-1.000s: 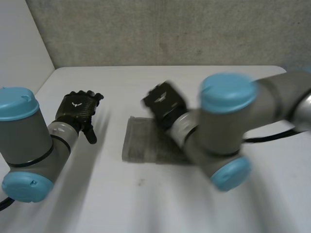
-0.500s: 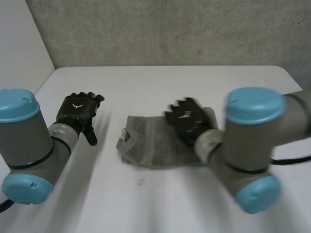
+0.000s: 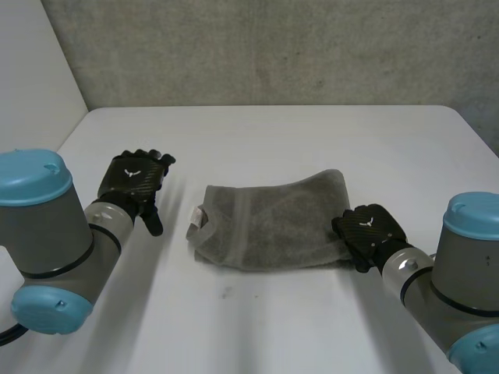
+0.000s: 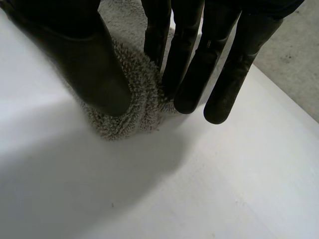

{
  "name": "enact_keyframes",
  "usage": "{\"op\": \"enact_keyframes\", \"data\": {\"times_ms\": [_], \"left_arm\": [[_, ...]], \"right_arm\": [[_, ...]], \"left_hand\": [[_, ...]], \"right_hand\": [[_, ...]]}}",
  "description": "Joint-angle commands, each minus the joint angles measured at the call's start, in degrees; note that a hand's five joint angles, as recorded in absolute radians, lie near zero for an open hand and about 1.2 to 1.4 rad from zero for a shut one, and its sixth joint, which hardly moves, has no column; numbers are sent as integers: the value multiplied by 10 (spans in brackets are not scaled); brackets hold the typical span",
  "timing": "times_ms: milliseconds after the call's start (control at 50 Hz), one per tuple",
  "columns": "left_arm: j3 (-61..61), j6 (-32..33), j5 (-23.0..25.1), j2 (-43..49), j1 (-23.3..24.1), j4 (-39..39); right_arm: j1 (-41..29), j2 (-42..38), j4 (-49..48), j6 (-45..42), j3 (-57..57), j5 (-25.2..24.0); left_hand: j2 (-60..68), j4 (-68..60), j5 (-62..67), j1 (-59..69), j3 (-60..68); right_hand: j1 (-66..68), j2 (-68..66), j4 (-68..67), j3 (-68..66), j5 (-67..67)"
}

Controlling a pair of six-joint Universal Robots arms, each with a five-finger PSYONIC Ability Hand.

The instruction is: Fold the towel.

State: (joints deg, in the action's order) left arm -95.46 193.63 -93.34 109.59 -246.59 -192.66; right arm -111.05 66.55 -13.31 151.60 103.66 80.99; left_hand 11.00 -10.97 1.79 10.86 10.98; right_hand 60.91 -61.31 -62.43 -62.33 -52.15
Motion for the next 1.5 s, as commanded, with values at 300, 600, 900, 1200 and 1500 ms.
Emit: {"op": "enact_keyframes", "data": {"times_ms": [300, 600, 900, 1200, 1500], "left_arm": [[-1, 0, 0, -3, 4, 1], [15, -2, -3, -39, 1, 2], [42, -63, -5, -48, 4, 9], [88, -76, -6, -14, 59, 23], [124, -216, -16, 114, 125, 132]], "right_arm": [[10, -11, -3, 78, -7, 10], [24, 60, 3, -82, -66, 10], [-306, -168, 99, -211, -311, -8], [-218, -13, 136, 73, -258, 37], [-83, -47, 221, 260, -264, -58]], "left_hand": [[16, -16, 8, 17, 16], [-1, 1, -9, 0, -1], [2, -3, -6, 4, 2], [9, -9, 1, 10, 9], [39, -40, 31, 41, 39]], "right_hand": [[191, -187, -176, -177, -178], [191, -187, -176, -177, -178], [191, -187, -176, -177, -178], [-509, 513, 524, 523, 522], [-509, 513, 524, 523, 522]]}}
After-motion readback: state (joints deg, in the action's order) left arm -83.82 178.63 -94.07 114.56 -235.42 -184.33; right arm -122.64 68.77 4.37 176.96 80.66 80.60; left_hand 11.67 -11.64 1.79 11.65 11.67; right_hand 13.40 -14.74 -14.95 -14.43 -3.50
